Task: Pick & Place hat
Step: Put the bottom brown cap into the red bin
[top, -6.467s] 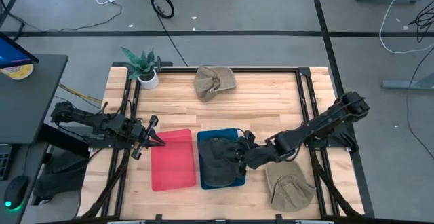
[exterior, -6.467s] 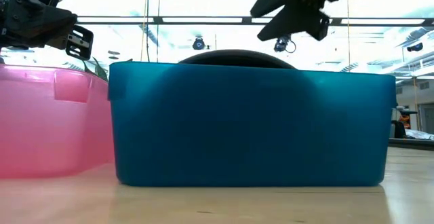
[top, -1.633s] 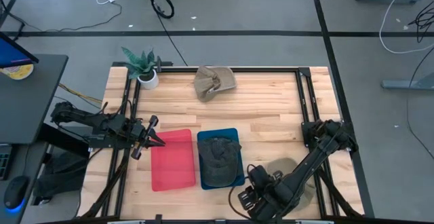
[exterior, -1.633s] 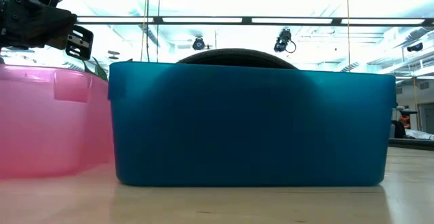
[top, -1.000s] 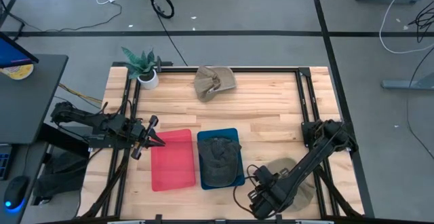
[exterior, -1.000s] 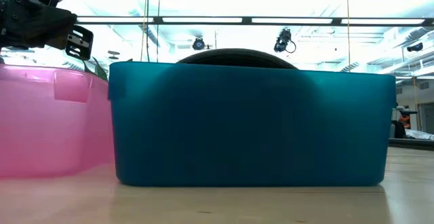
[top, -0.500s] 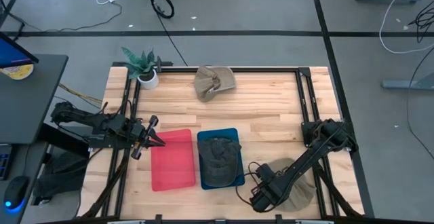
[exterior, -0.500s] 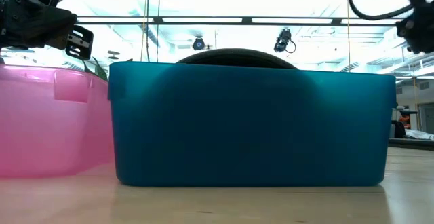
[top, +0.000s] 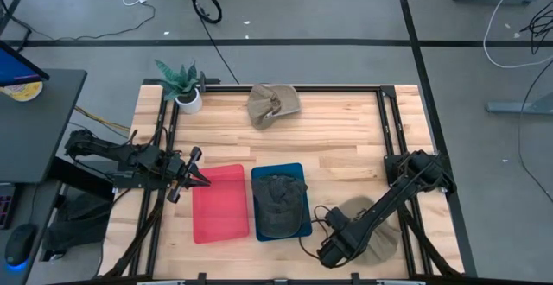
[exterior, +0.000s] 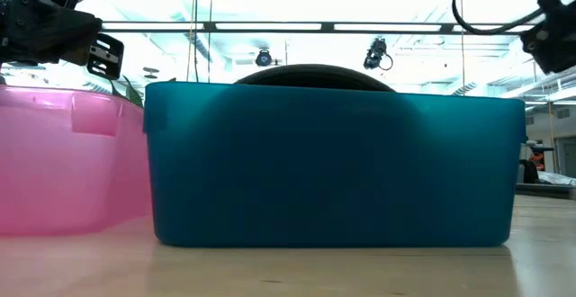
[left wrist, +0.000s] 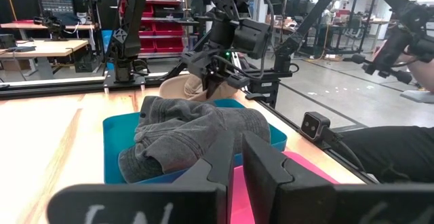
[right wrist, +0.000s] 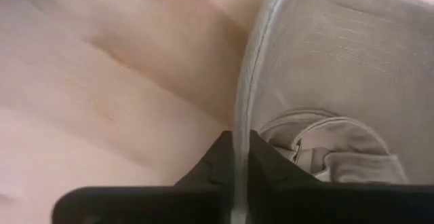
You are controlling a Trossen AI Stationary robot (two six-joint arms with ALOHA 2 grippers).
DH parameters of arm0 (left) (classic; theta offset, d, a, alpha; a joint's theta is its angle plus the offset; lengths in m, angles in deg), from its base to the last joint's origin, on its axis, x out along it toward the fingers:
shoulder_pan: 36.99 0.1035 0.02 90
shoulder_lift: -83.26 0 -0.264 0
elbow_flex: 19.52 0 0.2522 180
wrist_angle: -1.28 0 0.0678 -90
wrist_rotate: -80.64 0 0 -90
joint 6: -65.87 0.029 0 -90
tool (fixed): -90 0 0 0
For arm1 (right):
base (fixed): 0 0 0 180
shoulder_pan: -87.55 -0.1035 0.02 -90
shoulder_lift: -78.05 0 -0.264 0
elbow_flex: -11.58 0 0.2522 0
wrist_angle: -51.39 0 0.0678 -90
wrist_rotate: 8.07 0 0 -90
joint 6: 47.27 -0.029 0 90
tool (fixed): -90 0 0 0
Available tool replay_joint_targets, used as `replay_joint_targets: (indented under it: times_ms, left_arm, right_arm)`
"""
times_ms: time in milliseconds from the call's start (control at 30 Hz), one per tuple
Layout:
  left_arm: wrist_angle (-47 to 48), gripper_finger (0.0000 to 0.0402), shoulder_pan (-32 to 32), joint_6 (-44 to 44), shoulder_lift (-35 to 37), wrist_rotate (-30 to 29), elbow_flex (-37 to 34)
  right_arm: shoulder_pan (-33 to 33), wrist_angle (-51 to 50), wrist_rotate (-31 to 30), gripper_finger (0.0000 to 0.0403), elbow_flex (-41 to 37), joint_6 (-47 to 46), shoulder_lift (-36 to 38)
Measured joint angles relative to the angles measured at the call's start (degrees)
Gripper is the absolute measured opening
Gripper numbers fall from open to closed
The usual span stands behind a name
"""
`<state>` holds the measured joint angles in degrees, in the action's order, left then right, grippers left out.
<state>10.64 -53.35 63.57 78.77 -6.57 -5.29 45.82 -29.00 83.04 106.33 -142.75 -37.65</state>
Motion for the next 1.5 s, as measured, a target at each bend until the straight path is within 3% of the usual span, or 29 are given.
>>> replay_joint_targets:
  times_ms: [167,433,567,900,1233,1500]
  left_arm:
    - [0.0,0.0034,0.0,0.0,0.0,0.0,0.0]
    - [0.0,0.0034,0.0,0.0,0.0,0.0,0.0]
    - [0.0,0.0034,0.0,0.0,0.0,0.0,0.0]
    - [0.0,0.0034,0.0,0.0,0.0,0.0,0.0]
    - [0.0,0.0034,0.0,0.0,0.0,0.0,0.0]
    - [0.0,0.0034,0.0,0.0,0.0,0.0,0.0]
  right_arm:
    - [-0.4,0.5,-7.6,0.0008,0.0,0.4,1.7]
    - [-5.7,-2.5,-39.0,0.0006,0.0,-7.4,8.0]
    - [-9.2,-4.9,-49.0,0.0006,0.0,-13.2,9.6]
    - [-12.6,-6.6,-64.0,0.0006,0.0,-17.9,9.8]
    - [-10.4,-6.7,-67.6,0.0006,0.0,-12.0,10.7]
    - [-7.3,-5.2,-82.7,0.0006,0.0,-5.7,11.2]
